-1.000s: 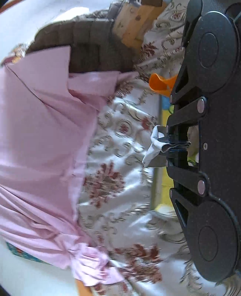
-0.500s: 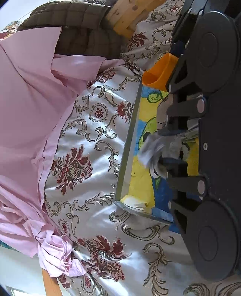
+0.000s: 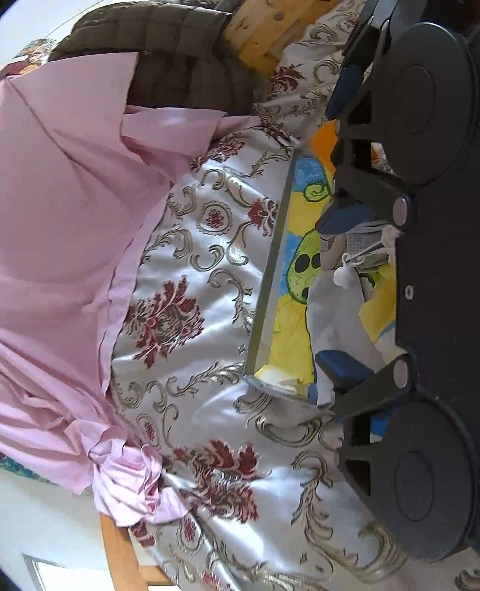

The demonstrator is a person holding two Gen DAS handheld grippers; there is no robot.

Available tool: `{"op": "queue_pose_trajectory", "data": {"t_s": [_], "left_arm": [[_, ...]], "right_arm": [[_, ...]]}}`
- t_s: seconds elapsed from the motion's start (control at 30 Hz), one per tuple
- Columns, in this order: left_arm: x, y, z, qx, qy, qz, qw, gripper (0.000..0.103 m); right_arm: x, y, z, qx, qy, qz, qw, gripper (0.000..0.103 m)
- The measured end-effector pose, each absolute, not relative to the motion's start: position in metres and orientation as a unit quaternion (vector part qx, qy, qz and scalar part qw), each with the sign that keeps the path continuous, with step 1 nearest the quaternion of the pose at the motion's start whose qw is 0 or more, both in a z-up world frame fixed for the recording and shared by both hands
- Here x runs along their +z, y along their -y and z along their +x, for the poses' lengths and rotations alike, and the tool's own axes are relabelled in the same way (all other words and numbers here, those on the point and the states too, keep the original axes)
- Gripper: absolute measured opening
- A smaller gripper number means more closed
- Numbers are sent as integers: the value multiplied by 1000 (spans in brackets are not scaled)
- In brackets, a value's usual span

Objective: Organize soft objects
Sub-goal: 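Release the orange cup and white cloth into the tray with both tools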

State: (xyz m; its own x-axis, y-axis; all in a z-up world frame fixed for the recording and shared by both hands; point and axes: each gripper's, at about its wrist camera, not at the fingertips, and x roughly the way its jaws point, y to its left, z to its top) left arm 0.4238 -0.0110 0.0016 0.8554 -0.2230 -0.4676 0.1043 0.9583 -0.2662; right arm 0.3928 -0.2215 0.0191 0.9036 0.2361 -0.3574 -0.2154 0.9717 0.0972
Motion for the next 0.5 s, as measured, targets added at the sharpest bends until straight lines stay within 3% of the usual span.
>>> {"op": "queue_pose_trajectory", "data": {"t_s": [0.5], "left_arm": [[56,6,348,-74,-208,-118,968,95]], "right_arm": [[77,257,323,84,-131,89,984,97]]}}
